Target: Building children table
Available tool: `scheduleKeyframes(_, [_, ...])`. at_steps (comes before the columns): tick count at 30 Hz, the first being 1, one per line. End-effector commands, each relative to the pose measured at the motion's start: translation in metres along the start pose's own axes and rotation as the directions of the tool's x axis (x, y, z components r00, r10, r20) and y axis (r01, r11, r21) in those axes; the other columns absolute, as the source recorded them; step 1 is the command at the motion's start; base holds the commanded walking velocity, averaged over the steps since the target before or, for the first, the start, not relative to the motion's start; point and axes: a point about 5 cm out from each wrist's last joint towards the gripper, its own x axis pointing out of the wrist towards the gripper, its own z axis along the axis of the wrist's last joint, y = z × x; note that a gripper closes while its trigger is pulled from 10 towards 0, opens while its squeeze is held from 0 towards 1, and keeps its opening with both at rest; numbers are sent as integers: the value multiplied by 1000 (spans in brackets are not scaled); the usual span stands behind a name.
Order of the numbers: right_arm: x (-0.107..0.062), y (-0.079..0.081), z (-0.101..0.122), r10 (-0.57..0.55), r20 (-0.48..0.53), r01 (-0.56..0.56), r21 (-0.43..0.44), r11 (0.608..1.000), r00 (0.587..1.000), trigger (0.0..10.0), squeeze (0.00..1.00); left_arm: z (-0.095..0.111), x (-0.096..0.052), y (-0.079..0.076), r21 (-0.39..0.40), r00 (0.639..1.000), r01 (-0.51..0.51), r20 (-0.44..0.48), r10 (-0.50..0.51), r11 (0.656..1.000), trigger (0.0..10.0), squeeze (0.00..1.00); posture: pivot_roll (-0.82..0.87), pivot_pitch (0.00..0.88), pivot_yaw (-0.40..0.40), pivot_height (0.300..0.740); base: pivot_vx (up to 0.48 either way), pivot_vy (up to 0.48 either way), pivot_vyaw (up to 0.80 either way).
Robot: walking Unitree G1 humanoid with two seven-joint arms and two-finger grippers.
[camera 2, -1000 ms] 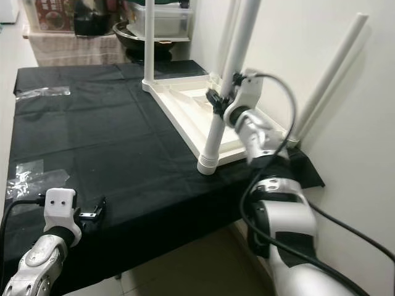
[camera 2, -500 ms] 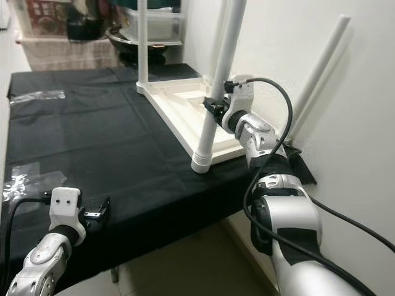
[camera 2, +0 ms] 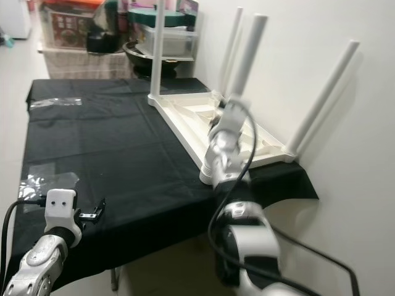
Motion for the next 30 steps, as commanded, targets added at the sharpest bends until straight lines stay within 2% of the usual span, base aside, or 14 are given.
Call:
scheduleKeyframes(1, [5,-3,27,115,69,-117,26,993,991,10000,0,-2,0,-3,-1,1000,5,-11,-5,1000,10000,0,63,0,-135,740,0,0,0])
scheduleKeyframes(4, [6,-5,49,291,138,-292,-9,956,947,10000,0,-2,0,-3,-6,1000,2,-8,-2,1000,10000,0,58,0,-137,740,0,0,0])
scheduleKeyframes(7, [2,-17,63,497,174,-492,-74,868,850,10000,0,-3,-1,-3,-9,1000,-2,-6,1,1000,10000,0,64,0,-140,740,0,0,0])
scheduleKeyframes(13, [-1,-31,73,615,139,-575,-244,781,776,10000,0,-4,-2,-2,-11,1000,-4,-8,4,1000,10000,0,66,0,-140,740,0,0,0])
scheduleKeyframes(14, [-2,-31,72,645,120,-603,-260,754,755,8196,0,-4,-2,-2,-9,1000,-4,-8,4,1000,10000,0,66,0,-138,740,0,0,0])
scheduleKeyframes(15, [-2,-31,72,645,120,-603,-260,754,755,8196,0,-4,-2,-2,-9,1000,-4,-8,4,1000,10000,0,66,0,-138,740,0,0,0])
scheduleKeyframes(16, [0,-31,68,653,87,-616,-260,744,752,0,0,-3,-1,-2,-8,1000,-3,-7,3,1000,10000,0,66,0,-138,740,0,0,0])
scheduleKeyframes(17, [1,-31,65,659,62,-625,-258,736,750,0,0,-2,-1,-2,-8,1000,-2,-5,2,1000,10000,0,66,0,-138,740,0,0,0])
scheduleKeyframes(21, [5,-33,59,613,28,-582,-277,764,790,0,0,-1,0,-3,-7,1000,0,-1,0,1000,10000,0,66,0,-138,740,0,0,0])
scheduleKeyframes(23, [15,-47,52,317,54,-301,-199,933,947,0,0,0,-1,-2,-5,1000,0,3,1,1000,10000,0,72,0,-135,740,0,0,0])
scheduleKeyframes(24, [15,-47,52,317,54,-301,-199,933,947,0,0,0,-1,-2,-5,1000,0,3,1,1000,10000,0,72,0,-135,740,0,0,0])
scheduleKeyframes(25, [18,-55,43,130,56,-122,-127,984,990,0,0,0,-2,-1,-4,1000,1,5,-1,1000,10000,0,72,0,-135,740,0,0,0])
scheduleKeyframes(26, [18,-60,36,9,45,-6,-83,997,999,0,0,0,-2,-1,-3,1000,2,5,-2,1000,10000,0,72,0,-135,740,0,0,0])
scheduleKeyframes(30, [14,-53,4,-152,-11,152,-19,988,988,0,0,2,-2,-2,-3,1000,5,13,-5,1000,10000,0,90,0,-138,740,0,0,0])
